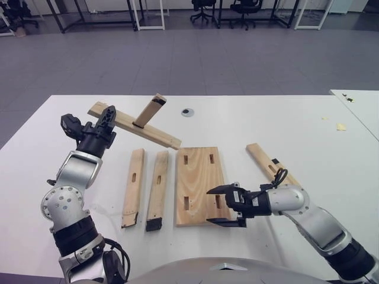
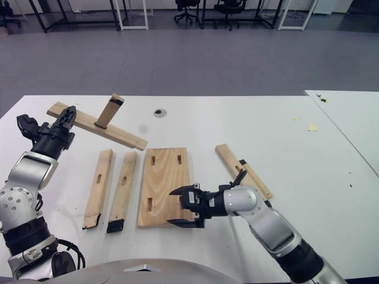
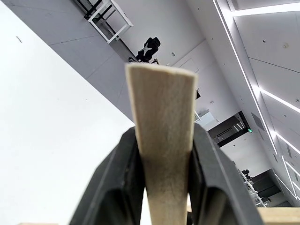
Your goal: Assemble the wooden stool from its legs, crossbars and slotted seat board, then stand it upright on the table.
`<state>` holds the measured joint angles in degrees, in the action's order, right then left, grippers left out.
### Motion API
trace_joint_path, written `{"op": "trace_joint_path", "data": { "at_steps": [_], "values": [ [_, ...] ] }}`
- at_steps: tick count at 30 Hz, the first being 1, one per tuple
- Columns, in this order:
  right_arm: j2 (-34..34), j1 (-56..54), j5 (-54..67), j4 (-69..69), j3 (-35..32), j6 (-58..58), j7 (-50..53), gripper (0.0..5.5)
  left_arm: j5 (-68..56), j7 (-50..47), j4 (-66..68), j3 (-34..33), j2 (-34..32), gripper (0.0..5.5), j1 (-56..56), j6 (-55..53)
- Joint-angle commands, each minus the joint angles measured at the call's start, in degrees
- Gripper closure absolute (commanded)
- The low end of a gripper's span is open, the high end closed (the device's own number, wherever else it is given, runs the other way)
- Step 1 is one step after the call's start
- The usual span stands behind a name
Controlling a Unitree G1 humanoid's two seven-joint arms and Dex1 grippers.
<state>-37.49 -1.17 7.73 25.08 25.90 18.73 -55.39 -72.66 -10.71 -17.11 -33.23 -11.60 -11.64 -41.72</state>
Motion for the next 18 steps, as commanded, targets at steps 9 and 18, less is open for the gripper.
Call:
{"op": "trace_joint_path", "data": {
  "at_steps": [9, 18],
  "values": [
    [5.2, -3.1, -5.9, -18.6, 3.3, -3.6, 3.5, 1.85, -3.7, -3.9, -1.9, 3.4, -1.4, 4.49, -0.1, -0.1],
    [10.2, -8.6, -5.2, -25.3, -0.3, -9.8, 8.2, 1.85, -13.9, -20.4, -16.2, 7.5, -3.4, 4.49, 6.9, -0.5]
  ]
}}
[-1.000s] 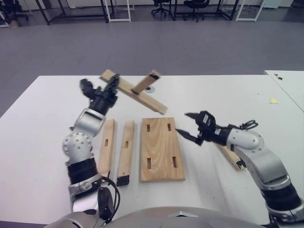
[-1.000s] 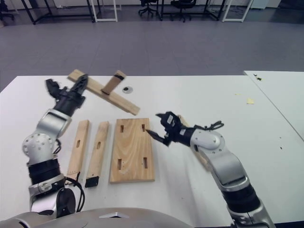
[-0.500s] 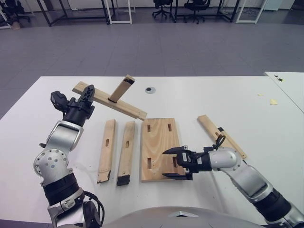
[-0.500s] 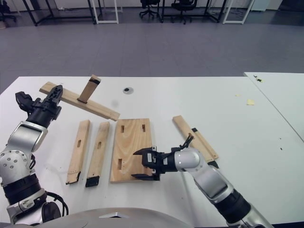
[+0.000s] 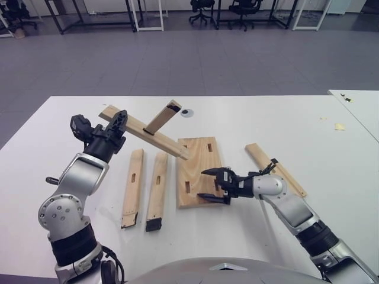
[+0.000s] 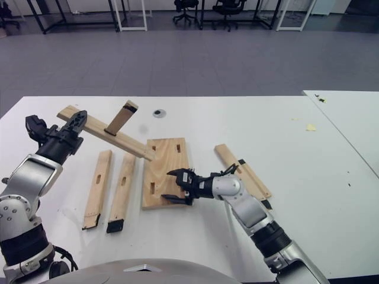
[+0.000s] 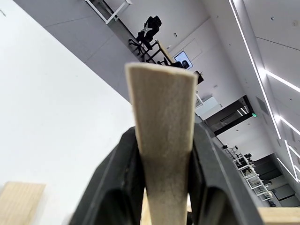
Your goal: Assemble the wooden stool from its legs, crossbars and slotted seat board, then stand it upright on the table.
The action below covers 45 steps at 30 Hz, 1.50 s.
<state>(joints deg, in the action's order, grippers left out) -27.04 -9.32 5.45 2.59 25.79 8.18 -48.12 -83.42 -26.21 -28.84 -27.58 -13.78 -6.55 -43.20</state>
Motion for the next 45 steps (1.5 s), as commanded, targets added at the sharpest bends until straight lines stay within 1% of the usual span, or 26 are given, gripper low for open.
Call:
{"op": "trace_joint_path", "data": {
  "at_steps": [1, 3, 6, 8, 10, 12, 14, 19, 22, 24, 26, 28, 32, 38, 45],
  "values": [
    [0.0, -0.6, -2.5, -2.5, -0.7, 0.4, 1.0, 1.85, -3.5, -6.4, -6.0, 2.7, -1.3, 4.49, 2.9, 1.2],
    [0.7, -0.8, -1.8, -1.5, -2.5, -0.4, 2.1, 1.85, -4.1, -9.5, -8.9, 4.6, -1.3, 4.49, 5.0, 1.9],
    [1.1, 0.1, -0.1, 2.0, -10.0, 0.2, 7.8, 1.85, -5.7, -14.5, -13.1, 6.8, -1.9, 4.49, 9.0, 3.6],
    [-0.4, 2.7, 1.0, 4.9, -16.6, 1.5, 11.5, 1.85, -5.0, -16.5, -15.1, 7.5, -3.0, 4.49, 11.1, 4.4],
    [-1.7, 4.3, 0.5, 6.2, -20.0, 3.5, 13.6, 1.85, -4.2, -17.6, -16.1, 7.9, -3.8, 4.49, 12.5, 5.3],
    [-3.7, 6.2, -2.1, 6.4, -19.4, 4.4, 13.7, 1.85, -2.0, -17.5, -17.1, 9.1, -5.0, 4.49, 13.8, 5.7],
    [-5.2, 8.0, -5.5, 5.7, -16.2, 4.0, 12.8, 1.85, 2.2, -15.6, -17.3, 10.7, -5.7, 4.49, 15.4, 5.7],
    [-3.6, 9.1, -9.3, 8.0, -7.5, 5.9, 9.7, 1.85, 8.6, -14.4, -18.0, 15.9, -3.4, 4.49, 15.9, 8.7],
    [-3.0, 9.3, -10.8, 8.6, -5.0, 6.3, 9.4, 1.85, 11.8, -13.5, -18.5, 16.8, -4.3, 4.49, 16.2, 9.1],
    [-3.2, 9.7, -10.6, 9.4, -5.6, 6.6, 9.7, 1.85, 16.1, -12.3, -18.9, 17.4, -6.3, 4.49, 17.4, 8.1],
    [-4.0, 10.1, -9.6, 10.1, -7.4, 7.1, 9.8, 1.85, 23.0, -10.8, -19.1, 18.7, -8.0, 4.49, 18.6, 7.8],
    [-4.5, 10.3, -8.9, 10.5, -8.5, 7.4, 9.4, 1.85, 28.2, -9.5, -19.1, 21.2, -6.7, 4.49, 18.1, 9.0],
    [-4.9, 10.3, -9.1, 10.3, -8.7, 7.3, 9.0, 1.85, 32.2, -6.5, -20.2, 25.2, -3.5, 4.49, 16.0, 11.2],
    [-4.5, 10.3, -9.4, 9.4, -9.0, 7.0, 9.1, 1.85, 33.9, -3.0, -20.1, 24.1, -1.9, 4.49, 12.6, 11.9],
    [-3.7, 11.1, -9.5, 9.3, -8.8, 7.0, 9.9, 1.85, 34.3, -0.8, -20.5, 21.7, -2.1, 4.49, 12.7, 10.5]
  ]
}}
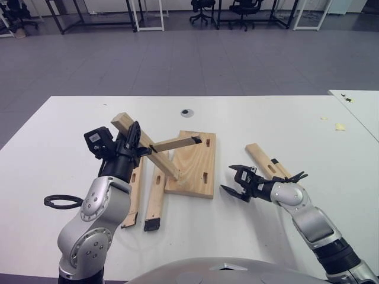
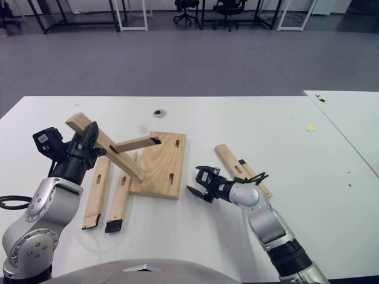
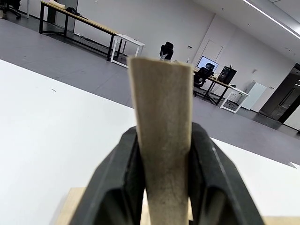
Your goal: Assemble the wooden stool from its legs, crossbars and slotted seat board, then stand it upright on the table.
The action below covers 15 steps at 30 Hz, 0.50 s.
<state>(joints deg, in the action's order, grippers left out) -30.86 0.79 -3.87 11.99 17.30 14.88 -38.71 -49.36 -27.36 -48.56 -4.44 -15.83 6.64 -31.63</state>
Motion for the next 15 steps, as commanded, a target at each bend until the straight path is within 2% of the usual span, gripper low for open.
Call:
{"op": "trace_joint_path", "data": {
  "at_steps": [1, 8, 15],
  "values": [
    [0.1, 1.1, -0.1, -0.1, -0.3, 0.3, 0.5, 1.85, 0.2, 0.4, -1.0, -1.5, 0.2, 4.49, -0.5, -1.3],
    [0.3, 0.7, 0.0, -0.3, -0.1, 0.6, 0.5, 1.85, 1.6, 0.3, -2.0, -0.6, 3.0, 4.49, -0.7, -1.4],
    [0.8, 0.2, -0.1, -0.6, 0.0, 0.9, 0.6, 1.85, 7.7, 4.2, 0.5, 0.3, 2.9, 4.49, 3.7, -0.2]
  ]
}}
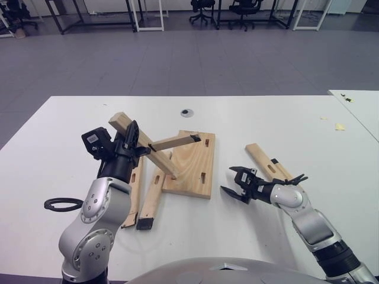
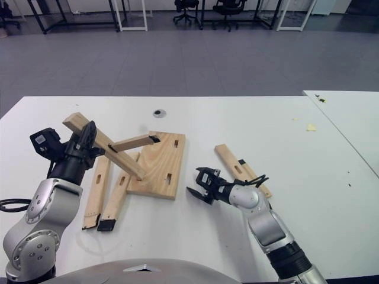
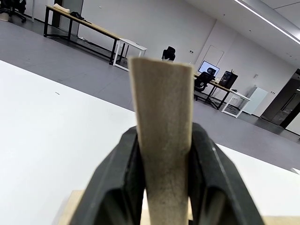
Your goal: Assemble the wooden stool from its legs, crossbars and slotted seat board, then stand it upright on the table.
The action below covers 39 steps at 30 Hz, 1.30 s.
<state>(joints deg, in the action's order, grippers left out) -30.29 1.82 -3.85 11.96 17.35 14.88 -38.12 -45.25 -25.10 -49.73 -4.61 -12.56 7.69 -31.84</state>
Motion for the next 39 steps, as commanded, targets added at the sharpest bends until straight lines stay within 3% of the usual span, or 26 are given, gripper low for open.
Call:
{"op": "trace_joint_path", "data": {
  "at_steps": [1, 12, 20, 29, 30, 35, 39],
  "values": [
    [0.3, -0.9, -0.1, -0.6, -0.1, 1.0, 0.0, 1.85, 4.7, 2.7, 1.8, 0.6, -0.4, 4.49, 3.3, 0.1],
    [-1.5, -1.6, -1.2, 3.6, -1.1, 4.9, -0.7, 1.85, 21.5, 6.6, -0.4, 13.7, -5.0, 4.49, 6.5, -5.3],
    [-3.2, -4.7, -0.9, 3.1, -1.6, 6.0, -2.4, 1.85, 26.0, 6.2, 1.8, 20.5, 1.4, 4.49, 7.5, -7.6],
    [-2.1, -7.5, -0.9, -0.4, -3.4, 4.9, -0.4, 1.85, 32.6, 11.3, -1.5, 19.8, 2.3, 4.49, 0.8, 0.1],
    [-2.1, -7.8, -0.9, -0.9, -3.5, 4.6, -0.2, 1.85, 33.0, 11.8, -1.7, 19.6, 2.3, 4.12, 0.7, 0.9],
    [-1.7, -7.8, -0.8, -1.7, -3.7, 4.0, 0.5, 1.85, 33.2, 15.4, -1.9, 17.8, 4.0, 3.39, 0.4, 6.4],
    [-2.1, -6.4, -0.4, -1.8, -5.7, 4.3, 1.5, 1.85, 36.4, 17.5, -9.1, 6.6, -2.0, 2.7, -9.5, 5.3]
  ]
}}
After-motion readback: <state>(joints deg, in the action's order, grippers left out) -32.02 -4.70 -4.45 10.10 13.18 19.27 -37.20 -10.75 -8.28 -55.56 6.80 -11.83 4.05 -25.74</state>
